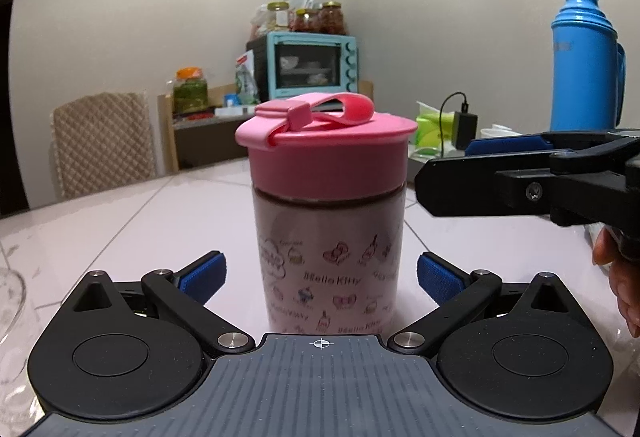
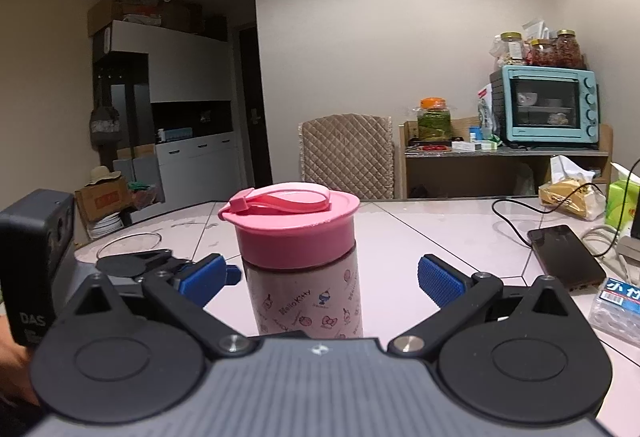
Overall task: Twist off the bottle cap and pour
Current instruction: 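Close the left gripper around the bottle body while the right gripper approaches the lid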
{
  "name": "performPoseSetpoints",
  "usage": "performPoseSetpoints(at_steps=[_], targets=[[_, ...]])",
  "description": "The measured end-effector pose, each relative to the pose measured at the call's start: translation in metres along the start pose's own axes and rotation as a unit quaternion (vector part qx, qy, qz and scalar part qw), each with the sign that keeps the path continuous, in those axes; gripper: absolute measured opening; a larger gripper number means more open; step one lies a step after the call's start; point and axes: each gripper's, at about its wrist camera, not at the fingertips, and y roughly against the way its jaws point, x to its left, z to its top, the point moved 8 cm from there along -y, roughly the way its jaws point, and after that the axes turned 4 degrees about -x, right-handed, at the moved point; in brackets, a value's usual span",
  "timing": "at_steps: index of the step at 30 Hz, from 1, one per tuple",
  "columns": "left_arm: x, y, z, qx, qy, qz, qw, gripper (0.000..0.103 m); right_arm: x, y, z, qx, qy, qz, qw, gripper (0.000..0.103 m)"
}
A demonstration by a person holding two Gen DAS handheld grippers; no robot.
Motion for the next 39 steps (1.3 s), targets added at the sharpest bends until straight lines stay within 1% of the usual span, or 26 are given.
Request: performPoseSetpoints(at_steps=[5, 14, 19, 24, 27, 31, 39], targets=[[-0.001, -0.008, 0.005, -0.003, -0.001, -0.022, 0.9998, 0.103, 0.0, -0.005, 0.002, 0.005, 0.003, 0.007, 1.0, 0.103], [0.002, -0.015, 0.006, -0.014, 0.006, -0.026, 0.9996, 0.103, -0.001, -0.015, 0.006, 0.01, 0.011, 0.013, 1.0, 0.103], [0.001, -0.018, 0.008, -0.014, 0.012, -0.042, 0.9989, 0.103, 0.002, -0.023, 0.007, 0.011, 0.014, 0.02, 1.0, 0.103], [-0.002, -0.019, 0.009, -0.014, 0.005, -0.05, 0.9986, 0.102, 0.006, -0.027, 0.008, 0.011, 0.018, 0.027, 0.999, 0.103], [-0.003, -0.021, 0.009, -0.012, 0.002, -0.052, 0.9986, 0.099, 0.008, -0.03, 0.009, 0.012, 0.023, 0.029, 0.999, 0.103], [-0.002, -0.021, 0.009, -0.012, 0.007, -0.048, 0.9987, 0.09, 0.01, -0.036, 0.01, 0.015, 0.03, 0.029, 0.999, 0.103], [0.0, -0.021, 0.009, -0.01, 0.005, -0.047, 0.9988, 0.09, 0.015, -0.047, 0.011, 0.025, 0.041, 0.031, 0.998, 0.103]])
